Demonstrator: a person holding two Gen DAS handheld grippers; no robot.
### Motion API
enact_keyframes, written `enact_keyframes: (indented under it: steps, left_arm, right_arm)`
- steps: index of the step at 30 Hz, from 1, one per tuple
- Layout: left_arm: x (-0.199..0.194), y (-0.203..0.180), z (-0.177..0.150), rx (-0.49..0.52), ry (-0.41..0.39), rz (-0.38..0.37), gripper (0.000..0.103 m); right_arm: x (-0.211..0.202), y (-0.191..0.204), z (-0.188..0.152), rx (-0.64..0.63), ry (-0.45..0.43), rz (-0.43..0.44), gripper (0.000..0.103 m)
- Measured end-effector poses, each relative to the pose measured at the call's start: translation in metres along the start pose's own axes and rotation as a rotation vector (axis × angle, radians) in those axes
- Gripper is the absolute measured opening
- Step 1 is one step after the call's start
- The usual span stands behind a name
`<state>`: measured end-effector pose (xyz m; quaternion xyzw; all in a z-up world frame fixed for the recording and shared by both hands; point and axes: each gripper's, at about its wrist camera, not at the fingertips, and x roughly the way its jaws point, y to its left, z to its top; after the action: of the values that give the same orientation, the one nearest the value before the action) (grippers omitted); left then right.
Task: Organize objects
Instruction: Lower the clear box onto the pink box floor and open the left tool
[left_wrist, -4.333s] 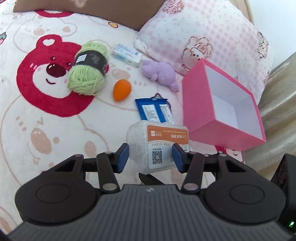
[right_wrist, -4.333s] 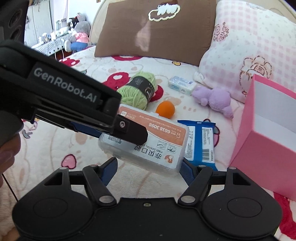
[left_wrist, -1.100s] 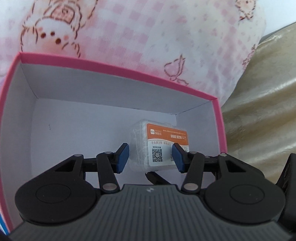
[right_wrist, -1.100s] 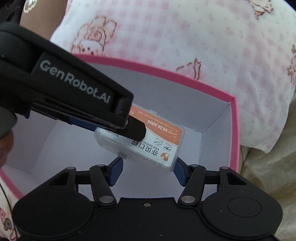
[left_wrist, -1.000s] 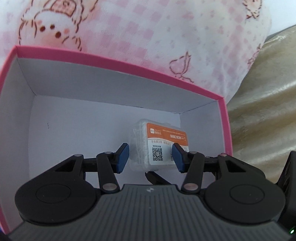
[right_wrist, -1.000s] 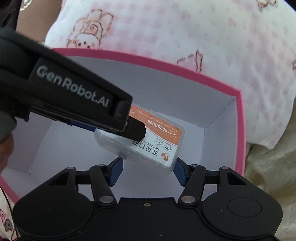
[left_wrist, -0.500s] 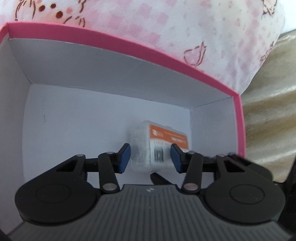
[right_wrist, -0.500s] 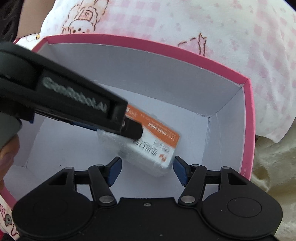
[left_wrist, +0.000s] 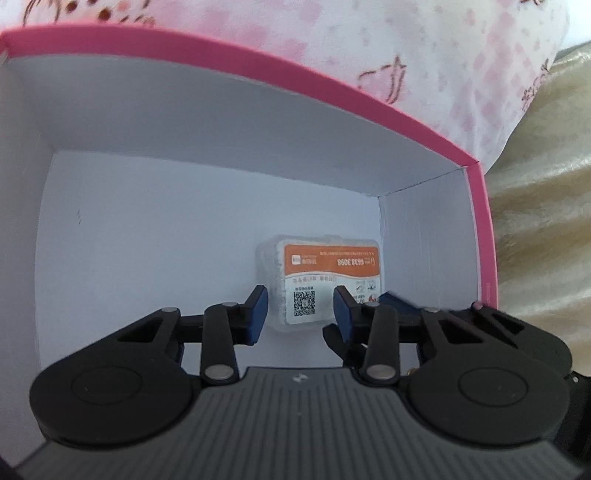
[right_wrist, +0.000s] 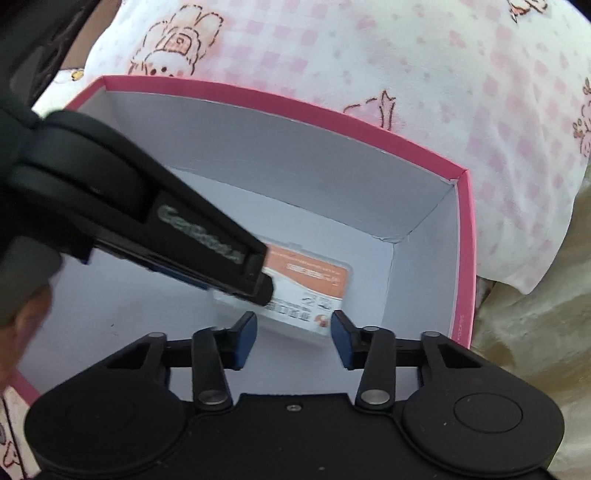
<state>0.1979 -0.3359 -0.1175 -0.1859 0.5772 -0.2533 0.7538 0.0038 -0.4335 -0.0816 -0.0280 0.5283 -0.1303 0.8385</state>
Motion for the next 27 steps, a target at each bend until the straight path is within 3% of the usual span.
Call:
enact_keyframes:
  steps: [1, 2, 9, 17, 22, 27]
  left_arm:
    - [0.001, -0.003, 0.001, -0.003, 0.0, 0.003, 0.036]
    - [0.001, -0.002, 0.001, -0.006, 0.002, 0.001, 0.036]
    - [0.006, -0.013, -0.001, -0.004, 0.006, 0.032, 0.036]
    - [0.007, -0.013, 0.0, -0.003, -0.012, -0.033, 0.036]
    - [-0.003, -0.014, -0.003, 0.033, -0.04, -0.004, 0.038]
    - [-0.033, -0.015, -0.005, 0.103, -0.065, 0.021, 0.051]
  right_arm:
    - [-0.001, 0.0, -0.001, -0.008, -0.003, -0.001, 0.03]
    - [-0.001, 0.001, -0.003, -0.016, -0.006, -0.002, 0.028]
    - [-0.009, 0.0, -0.025, -0.064, -0.04, -0.032, 0.028]
    - [-0.006, 0.0, -0.031, -0.088, -0.068, -0.11, 0.025]
    - [-0.013, -0.003, -0.037, -0.067, -0.095, -0.08, 0.026]
    - [-0.055, -0.008, -0.049, 0.009, -0.173, 0.002, 0.031]
